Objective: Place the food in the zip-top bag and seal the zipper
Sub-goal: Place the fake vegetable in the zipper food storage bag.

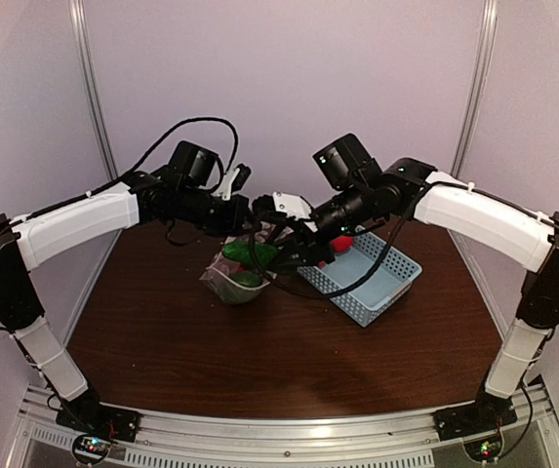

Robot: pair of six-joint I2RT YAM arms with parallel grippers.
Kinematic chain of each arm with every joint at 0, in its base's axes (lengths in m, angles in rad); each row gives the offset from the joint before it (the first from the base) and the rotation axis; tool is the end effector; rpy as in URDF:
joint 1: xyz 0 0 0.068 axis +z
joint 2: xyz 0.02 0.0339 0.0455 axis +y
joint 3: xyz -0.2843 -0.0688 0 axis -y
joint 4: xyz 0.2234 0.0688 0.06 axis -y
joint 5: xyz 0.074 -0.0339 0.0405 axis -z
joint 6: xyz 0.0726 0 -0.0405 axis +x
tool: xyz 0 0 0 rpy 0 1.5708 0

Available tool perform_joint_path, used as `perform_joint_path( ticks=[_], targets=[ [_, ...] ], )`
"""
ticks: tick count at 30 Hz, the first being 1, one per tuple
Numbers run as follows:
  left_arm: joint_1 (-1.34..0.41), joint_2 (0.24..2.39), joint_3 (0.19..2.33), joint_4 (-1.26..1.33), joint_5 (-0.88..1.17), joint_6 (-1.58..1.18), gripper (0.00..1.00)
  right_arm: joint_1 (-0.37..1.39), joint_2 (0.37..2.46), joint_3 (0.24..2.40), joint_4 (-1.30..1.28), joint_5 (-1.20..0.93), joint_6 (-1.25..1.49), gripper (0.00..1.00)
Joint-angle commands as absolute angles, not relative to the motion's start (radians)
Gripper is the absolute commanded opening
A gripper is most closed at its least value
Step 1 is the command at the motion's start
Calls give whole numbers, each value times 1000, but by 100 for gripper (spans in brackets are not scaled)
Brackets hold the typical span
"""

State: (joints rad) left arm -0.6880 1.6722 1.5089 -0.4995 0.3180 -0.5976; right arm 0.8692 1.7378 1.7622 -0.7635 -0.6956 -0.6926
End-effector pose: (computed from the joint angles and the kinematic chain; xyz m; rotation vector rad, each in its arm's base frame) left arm 0.2881 -0.2662 0.3313 0.2963 2.3911 -1.0109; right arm 0.2130 0.3241 0.3719 -1.8207 1.3307 0.8909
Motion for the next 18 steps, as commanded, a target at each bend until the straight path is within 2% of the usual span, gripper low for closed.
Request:
perform_joint_path(
  ticks=[1, 7, 18],
  targets=[
    [-683, 1670, 1522, -451, 371, -601, 0, 873, 1771, 1807, -692, -709, -724, 27],
    [-683, 1681, 1544, -466, 390, -597, 0, 872, 1828, 1893, -651, -758, -697, 28],
    [-683, 1658, 1557, -471, 418, -607, 0, 873, 1901, 1881, -660, -624, -833, 31]
  ],
)
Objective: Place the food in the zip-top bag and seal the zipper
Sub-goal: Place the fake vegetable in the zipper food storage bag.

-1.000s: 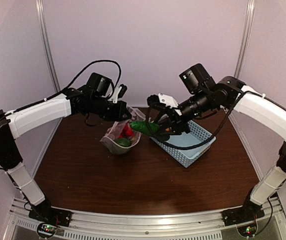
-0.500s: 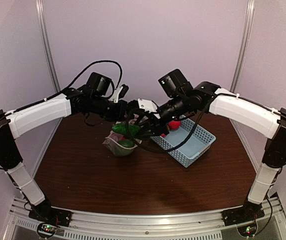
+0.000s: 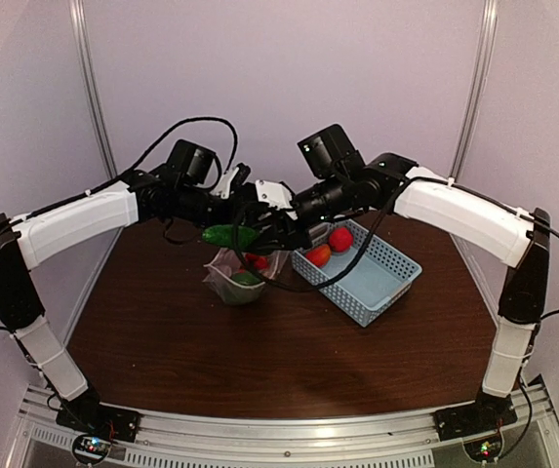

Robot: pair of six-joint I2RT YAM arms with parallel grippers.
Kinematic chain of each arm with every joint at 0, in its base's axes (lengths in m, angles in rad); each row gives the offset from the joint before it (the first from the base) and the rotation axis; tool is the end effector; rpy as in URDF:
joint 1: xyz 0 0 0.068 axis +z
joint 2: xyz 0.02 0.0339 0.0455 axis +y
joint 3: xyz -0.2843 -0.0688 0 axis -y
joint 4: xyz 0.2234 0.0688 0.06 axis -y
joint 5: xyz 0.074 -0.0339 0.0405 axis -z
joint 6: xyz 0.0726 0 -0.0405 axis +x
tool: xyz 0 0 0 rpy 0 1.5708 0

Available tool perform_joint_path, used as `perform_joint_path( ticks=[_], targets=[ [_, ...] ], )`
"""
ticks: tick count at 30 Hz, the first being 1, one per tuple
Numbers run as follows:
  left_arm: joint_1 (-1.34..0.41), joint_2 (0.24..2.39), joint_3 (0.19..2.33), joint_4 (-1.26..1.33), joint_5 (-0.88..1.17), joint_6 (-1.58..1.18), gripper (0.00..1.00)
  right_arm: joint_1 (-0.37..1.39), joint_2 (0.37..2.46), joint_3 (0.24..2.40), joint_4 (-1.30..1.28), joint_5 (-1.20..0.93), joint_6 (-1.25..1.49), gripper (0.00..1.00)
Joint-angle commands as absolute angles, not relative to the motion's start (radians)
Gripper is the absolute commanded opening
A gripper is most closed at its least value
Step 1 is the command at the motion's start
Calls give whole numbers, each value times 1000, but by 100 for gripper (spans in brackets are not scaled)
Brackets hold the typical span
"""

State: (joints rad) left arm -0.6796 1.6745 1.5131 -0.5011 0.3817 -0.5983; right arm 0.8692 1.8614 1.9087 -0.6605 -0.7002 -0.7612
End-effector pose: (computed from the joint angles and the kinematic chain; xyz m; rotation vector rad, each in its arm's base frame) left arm 0.2872 -0.2668 0.3326 0.3250 2.3984 -1.0752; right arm 0.2403 0.3569 0.3818 -1.7961 1.1469 0.8221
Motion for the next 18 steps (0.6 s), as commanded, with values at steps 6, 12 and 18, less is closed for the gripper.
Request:
perform_joint_path(
  ticks=[6, 12, 18],
  targets=[
    [-683, 1659, 1594, -497, 416, -591, 0, 874, 1891, 1792, -580, -526, -826, 32],
    [-683, 1661, 1593, -499, 420, -586, 0, 873, 1869, 1744, -518, -399, -843, 43],
    [-682, 1666, 1586, -499, 419, -582, 0, 875, 1850, 1790, -607, -413, -801, 61]
  ],
)
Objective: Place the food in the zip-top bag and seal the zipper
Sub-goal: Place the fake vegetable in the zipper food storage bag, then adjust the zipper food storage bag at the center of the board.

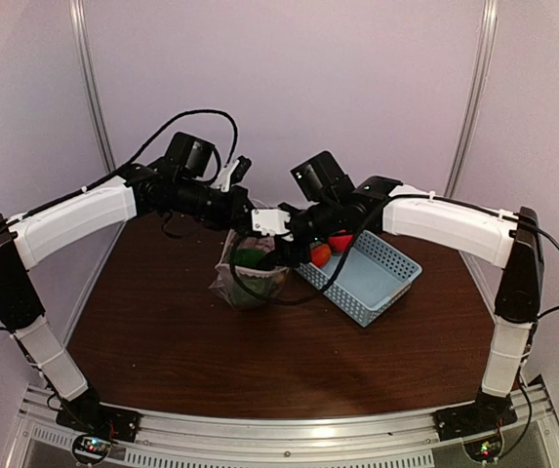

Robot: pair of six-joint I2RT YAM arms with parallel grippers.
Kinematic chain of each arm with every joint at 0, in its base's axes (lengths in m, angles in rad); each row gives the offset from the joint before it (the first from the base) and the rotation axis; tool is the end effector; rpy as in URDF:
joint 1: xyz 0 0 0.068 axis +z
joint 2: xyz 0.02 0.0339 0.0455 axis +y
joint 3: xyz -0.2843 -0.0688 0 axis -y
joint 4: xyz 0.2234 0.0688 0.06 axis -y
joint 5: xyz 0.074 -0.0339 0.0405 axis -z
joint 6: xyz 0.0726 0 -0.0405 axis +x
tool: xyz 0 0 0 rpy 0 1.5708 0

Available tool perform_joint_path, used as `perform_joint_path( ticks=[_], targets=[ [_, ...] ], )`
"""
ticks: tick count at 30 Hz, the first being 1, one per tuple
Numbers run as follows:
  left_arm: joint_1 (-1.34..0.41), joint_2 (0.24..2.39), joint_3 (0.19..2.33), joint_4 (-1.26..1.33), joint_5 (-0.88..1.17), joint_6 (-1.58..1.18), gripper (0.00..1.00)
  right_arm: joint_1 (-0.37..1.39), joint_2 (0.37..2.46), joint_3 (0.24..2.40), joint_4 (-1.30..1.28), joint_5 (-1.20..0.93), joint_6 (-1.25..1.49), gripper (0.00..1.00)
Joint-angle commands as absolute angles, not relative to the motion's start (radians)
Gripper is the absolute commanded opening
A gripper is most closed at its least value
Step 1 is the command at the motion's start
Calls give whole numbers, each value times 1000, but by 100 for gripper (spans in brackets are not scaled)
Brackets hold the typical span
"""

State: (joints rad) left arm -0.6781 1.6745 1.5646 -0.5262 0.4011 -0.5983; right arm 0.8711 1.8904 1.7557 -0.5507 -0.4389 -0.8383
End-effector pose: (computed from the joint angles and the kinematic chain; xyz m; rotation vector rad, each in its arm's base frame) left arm 0.2870 -0.2676 0.3477 0.3394 2.3720 -1.1058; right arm 0.2642 0.3618 0.3244 -1.8254 1.2778 0.5114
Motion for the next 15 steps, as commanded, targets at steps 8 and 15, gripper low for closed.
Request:
perform_joint_path(
  ticks=[8, 15],
  targets=[
    [-681, 1677, 1594, -502, 424, -580, 0, 968, 1825, 1989, -1037, -440, -926, 59],
    [-681, 1677, 1593, -502, 431, -581, 0, 983, 1830, 1920, -1042, -267, -974, 51]
  ],
)
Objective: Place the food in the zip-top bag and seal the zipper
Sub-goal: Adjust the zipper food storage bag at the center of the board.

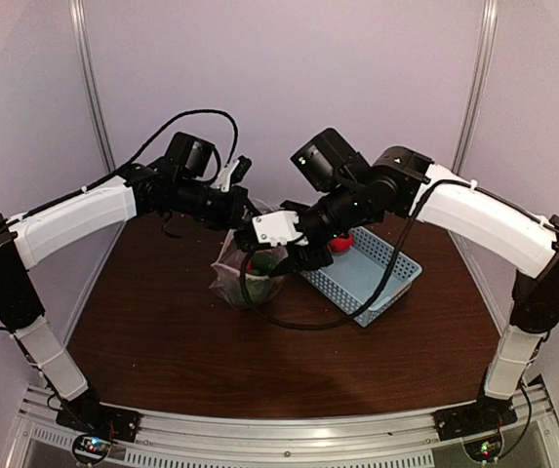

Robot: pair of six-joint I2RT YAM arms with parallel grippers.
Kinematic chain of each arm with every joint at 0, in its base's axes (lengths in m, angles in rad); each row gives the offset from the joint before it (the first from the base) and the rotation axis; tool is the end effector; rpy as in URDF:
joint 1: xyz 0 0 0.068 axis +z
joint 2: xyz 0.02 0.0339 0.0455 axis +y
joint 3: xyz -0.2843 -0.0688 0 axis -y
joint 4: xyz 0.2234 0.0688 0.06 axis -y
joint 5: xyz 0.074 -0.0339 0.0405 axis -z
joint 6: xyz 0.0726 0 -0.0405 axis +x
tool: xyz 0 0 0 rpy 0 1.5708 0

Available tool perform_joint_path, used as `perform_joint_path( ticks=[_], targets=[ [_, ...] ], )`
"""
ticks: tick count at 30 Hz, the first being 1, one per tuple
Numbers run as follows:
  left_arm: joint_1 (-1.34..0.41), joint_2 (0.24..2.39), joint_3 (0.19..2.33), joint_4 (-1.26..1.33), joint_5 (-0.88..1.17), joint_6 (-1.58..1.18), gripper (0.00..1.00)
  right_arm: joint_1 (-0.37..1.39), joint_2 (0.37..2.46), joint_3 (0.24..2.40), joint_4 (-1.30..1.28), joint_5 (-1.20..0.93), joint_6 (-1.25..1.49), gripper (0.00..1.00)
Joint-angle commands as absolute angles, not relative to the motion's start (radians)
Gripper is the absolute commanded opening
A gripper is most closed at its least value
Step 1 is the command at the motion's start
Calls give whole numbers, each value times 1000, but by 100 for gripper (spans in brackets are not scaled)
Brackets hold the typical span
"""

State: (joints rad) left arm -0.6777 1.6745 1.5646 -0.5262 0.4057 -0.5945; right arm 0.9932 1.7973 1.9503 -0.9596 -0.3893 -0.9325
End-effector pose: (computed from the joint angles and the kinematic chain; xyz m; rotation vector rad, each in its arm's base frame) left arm 0.2868 -0.2676 0.3478 0.3463 2.3708 -1.1087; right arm 0.1916 0.3444 0.3820 -2.0323 1.1877 0.4910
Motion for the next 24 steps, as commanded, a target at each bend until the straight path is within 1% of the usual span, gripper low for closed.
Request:
perform_joint_path(
  ticks=[1, 7, 9, 11, 13, 14, 15, 17, 18, 20, 21, 22, 23, 24],
  targets=[
    [-681, 1677, 1594, -502, 431, -581, 0, 983, 1839, 1917, -1041, -255, -974, 50],
    [-681, 1677, 1591, -504, 435, -581, 0, 983, 1884, 1895, -959, -184, -931, 50],
    [-681, 1677, 1587, -502, 436, -583, 0, 983, 1911, 1920, -973, -179, -925, 47],
    [-682, 1677, 1585, -503, 436, -582, 0, 983, 1927, 1937, -984, -177, -926, 35],
    [-681, 1677, 1589, -507, 436, -579, 0, 986, 1927, 1967, -989, -174, -931, 18],
    [-681, 1677, 1601, -523, 430, -568, 0, 987, 1922, 1993, -989, -171, -931, 7],
    [-681, 1681, 1629, -558, 417, -544, 0, 988, 1913, 2021, -987, -170, -931, 2],
    [-681, 1688, 1723, -680, 314, -446, 0, 989, 1875, 2040, -920, -171, -918, 0],
    [-681, 1690, 1761, -722, 247, -380, 0, 989, 1847, 2011, -853, -170, -916, 0],
    [-681, 1720, 1827, -838, 72, -236, 0, 994, 1829, 1961, -754, -140, -926, 0],
    [-680, 1760, 1903, -926, -46, -221, 0, 996, 1855, 1999, -753, -109, -901, 0],
    [-680, 1815, 2009, -1034, -68, -218, 0, 994, 1892, 2066, -773, -97, -871, 0],
    [-680, 1857, 2107, -1113, -33, -210, 0, 989, 1924, 2121, -800, -110, -847, 0],
    [-680, 1878, 2141, -1139, -5, -205, 0, 986, 1952, 2159, -818, -121, -836, 0]
  ],
)
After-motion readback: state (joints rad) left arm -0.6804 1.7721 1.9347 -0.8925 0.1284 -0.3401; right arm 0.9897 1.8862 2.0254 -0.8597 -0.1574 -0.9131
